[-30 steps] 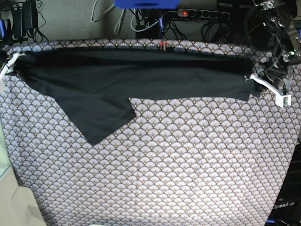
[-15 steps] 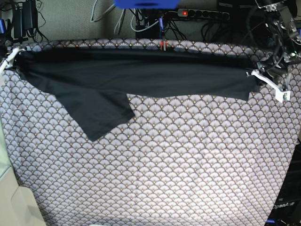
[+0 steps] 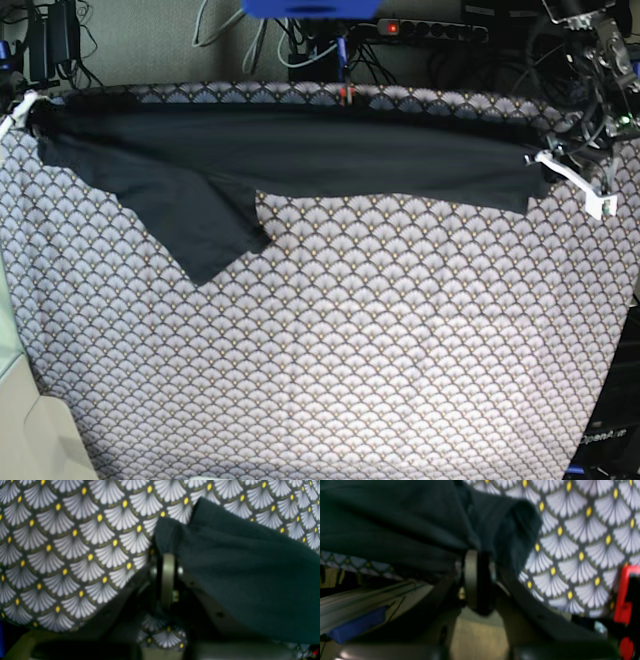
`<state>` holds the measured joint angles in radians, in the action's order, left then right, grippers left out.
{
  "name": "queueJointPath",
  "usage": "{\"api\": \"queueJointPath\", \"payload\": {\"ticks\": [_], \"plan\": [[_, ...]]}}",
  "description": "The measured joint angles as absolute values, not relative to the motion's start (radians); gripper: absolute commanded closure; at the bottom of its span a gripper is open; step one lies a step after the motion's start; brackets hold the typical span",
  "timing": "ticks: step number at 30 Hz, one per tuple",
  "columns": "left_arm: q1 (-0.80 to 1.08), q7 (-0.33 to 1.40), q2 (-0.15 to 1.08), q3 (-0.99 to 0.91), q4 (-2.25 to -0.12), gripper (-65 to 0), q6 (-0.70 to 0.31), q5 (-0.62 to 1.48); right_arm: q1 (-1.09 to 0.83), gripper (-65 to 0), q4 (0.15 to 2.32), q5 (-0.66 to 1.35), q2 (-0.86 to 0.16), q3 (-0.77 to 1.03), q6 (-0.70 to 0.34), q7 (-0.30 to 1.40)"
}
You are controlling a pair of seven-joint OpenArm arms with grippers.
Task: Fold the T-shirt properly
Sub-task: 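Pull the folded hem further over the collar edge with both grippers, then grasp the loose sleeve flap with the right gripper and fold it inward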
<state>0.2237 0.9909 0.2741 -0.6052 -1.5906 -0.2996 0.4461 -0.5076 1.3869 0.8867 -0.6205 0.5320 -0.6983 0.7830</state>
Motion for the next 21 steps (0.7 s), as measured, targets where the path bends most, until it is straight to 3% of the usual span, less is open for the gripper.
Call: {"api": "queueJointPath", "payload": {"ticks": [3, 5, 8, 11, 14, 21], "plan": [[0.224, 0.986, 0.274, -0.605, -1.591, -15.8, -0.299, 0.438, -0.487, -19.6, 1.367, 0.873, -0.624, 0.513, -0.695, 0.780], [0.224, 0.987, 0.274, -0.605, -1.591, -19.6, -0.295, 0.435, -0.477, -25.3, 1.358, 0.873, -0.625, 0.489, -0.695, 0.777], [0.230, 0.986, 0.274, -0.605, -1.599, -18.3, -0.345, 0.438, -0.475, -30.2, 1.355, 0.871, -0.626, 0.459, -0.695, 0.784], [0.232, 0.983, 0.270, -0.609, -1.601, -17.6, -0.478, 0.435, -0.474, -30.7, 1.357, 0.872, -0.626, 0.449, -0.695, 0.781], [0.233, 0.983, 0.269, -0.609, -1.601, -17.6, -0.548, 0.432, -0.475, -30.9, 1.357, 0.872, -0.629, 0.451, -0.695, 0.781], [0.232, 0.918, 0.268, -0.610, -1.591, -17.6, -0.554, 0.430, -0.477, -30.9, 1.357, 0.872, -0.650, 0.451, -0.695, 0.780]]}}
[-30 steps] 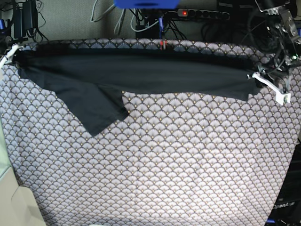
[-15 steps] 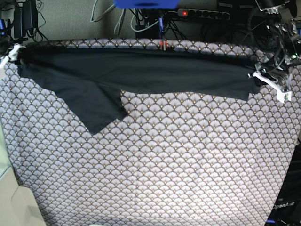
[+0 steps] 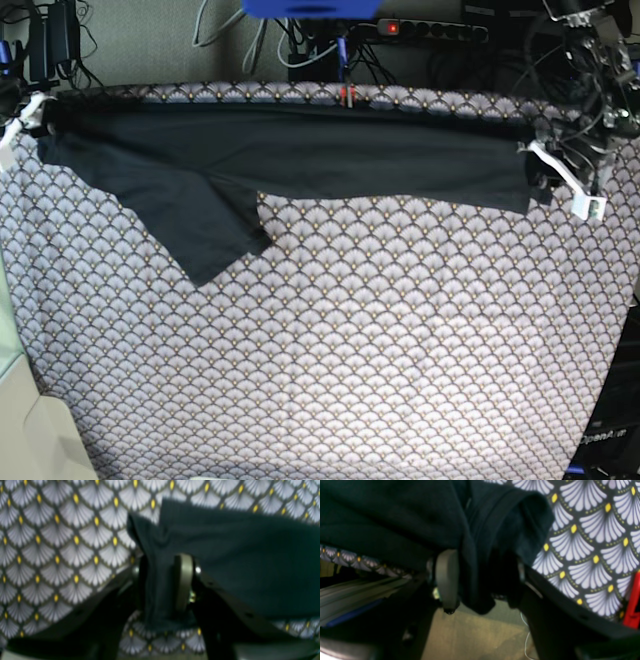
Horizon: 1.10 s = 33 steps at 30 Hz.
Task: Fold the T-shirt properly
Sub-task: 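Grasp the loose sleeve flap with the right gripper and fold it inward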
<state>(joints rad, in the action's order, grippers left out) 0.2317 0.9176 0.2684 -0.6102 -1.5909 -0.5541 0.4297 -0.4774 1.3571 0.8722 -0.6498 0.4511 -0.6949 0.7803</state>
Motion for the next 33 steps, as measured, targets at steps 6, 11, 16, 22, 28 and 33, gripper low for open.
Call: {"api": "queueJointPath", "payload": {"ticks": [6, 11, 16, 22, 28, 33], "plan": [[0.212, 0.871, 0.269, -0.614, -1.520, -11.6, -0.551, 0.428, -0.474, -30.9, 1.357, 0.872, -0.648, 0.451, -0.695, 0.780], [0.171, 0.869, 0.268, -0.613, -1.450, 0.0, -0.553, 0.431, -0.478, -31.1, 1.380, 0.868, -0.652, 0.451, -0.695, 0.786], [0.174, 0.870, 0.268, -0.614, -1.445, -10.2, -0.553, 0.431, -0.480, -31.6, 1.464, 0.876, -0.670, 0.451, -0.695, 0.776], [0.175, 0.870, 0.268, -0.611, -1.446, -15.4, -0.558, 0.431, -0.482, -36.9, 1.505, 0.873, -0.668, 0.453, -0.695, 0.788], [0.175, 0.870, 0.263, -0.609, -1.446, -15.5, -0.558, 0.432, -0.474, -36.9, 1.507, 0.876, -0.682, 0.480, -0.695, 0.784], [0.174, 0.870, 0.263, -0.609, -1.446, -15.5, -0.558, 0.433, -0.434, -36.9, 1.532, 0.867, -0.681, 0.530, -0.693, 0.804]]}}
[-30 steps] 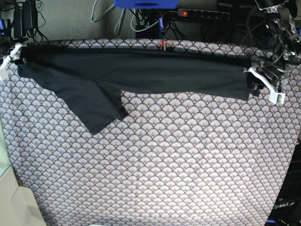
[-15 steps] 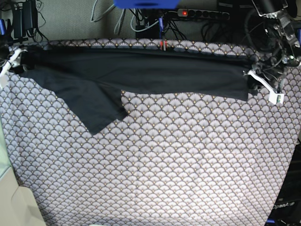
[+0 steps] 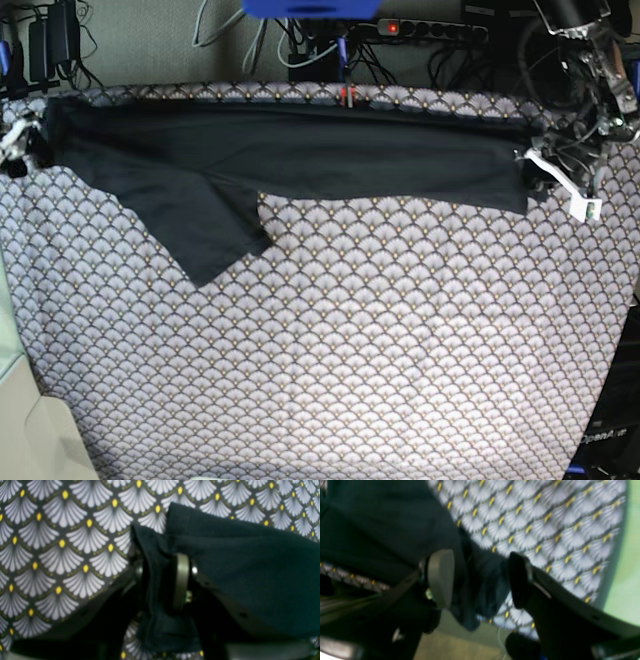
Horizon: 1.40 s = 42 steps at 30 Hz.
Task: Fold the T-shirt properly
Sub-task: 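Grasp the loose sleeve flap with the right gripper and fold it inward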
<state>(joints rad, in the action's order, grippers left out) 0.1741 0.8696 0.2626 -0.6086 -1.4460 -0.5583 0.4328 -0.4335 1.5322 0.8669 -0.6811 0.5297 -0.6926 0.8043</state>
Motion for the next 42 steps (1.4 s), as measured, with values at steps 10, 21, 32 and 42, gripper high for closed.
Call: {"api": "queueJointPath", "payload": {"ticks": [10, 21, 32, 42], "plan": [[0.176, 0.867, 0.243, -0.607, -1.444, -15.5, -0.561, 0.435, 0.043, -36.9, 1.420, 0.873, -0.600, 0.165, -0.694, 0.960], [0.190, 0.862, 0.244, -0.607, -1.448, -15.5, -0.562, 0.439, 0.252, -36.9, 0.992, 0.871, -0.565, -0.129, -0.691, 0.751], [0.194, 0.862, 0.243, -0.610, -1.449, -15.5, -0.562, 0.439, 0.290, -36.8, 0.888, 0.899, -0.570, -0.199, -0.699, 0.661], [0.191, 0.863, 0.243, -0.612, -1.448, -15.5, -0.561, 0.439, 0.269, -36.5, 0.916, 0.925, -0.537, -0.186, -0.699, 0.723]]}}
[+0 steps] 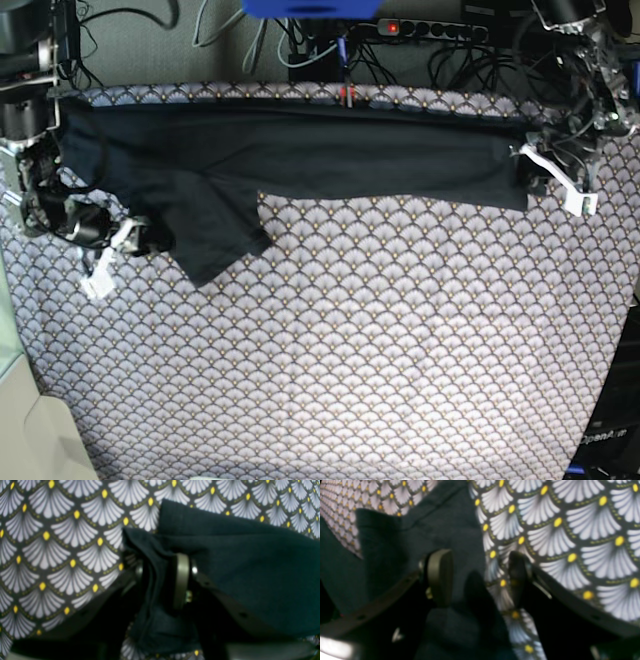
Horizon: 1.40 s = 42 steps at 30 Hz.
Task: Fold the T-shirt properly
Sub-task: 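Grasp the loose sleeve flap with the right gripper and fold it inward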
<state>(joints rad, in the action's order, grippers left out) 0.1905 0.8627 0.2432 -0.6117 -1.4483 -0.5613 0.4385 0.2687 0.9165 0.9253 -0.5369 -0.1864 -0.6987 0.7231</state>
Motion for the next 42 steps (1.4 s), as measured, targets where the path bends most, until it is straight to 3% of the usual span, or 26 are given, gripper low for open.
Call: {"api": "queueJointPath", "payload": {"ticks": [7, 21, 26, 36, 42], "plan": [[0.189, 0.863, 0.243, -0.612, -1.448, -15.5, -0.561, 0.438, 0.146, -27.3, 1.158, 0.898, -0.496, -0.193, -0.695, 0.812], [0.191, 0.863, 0.244, -0.612, -1.447, -15.5, -0.561, 0.439, 0.152, 0.0, 1.165, 0.878, -0.515, -0.202, -0.696, 0.854], [0.191, 0.862, 0.243, -0.611, -1.446, -15.5, -0.561, 0.439, 0.184, 0.0, 1.190, 0.871, -0.539, -0.203, -0.695, 0.854], [0.192, 0.862, 0.243, -0.608, -1.446, -15.5, -0.562, 0.438, -0.001, 0.0, 1.636, 0.864, -0.580, -0.201, -0.691, 0.897], [0.194, 0.859, 0.243, -0.608, -1.446, -15.5, -0.561, 0.439, -0.112, 0.0, 1.787, 0.872, -0.618, -0.202, -0.694, 0.887]]}}
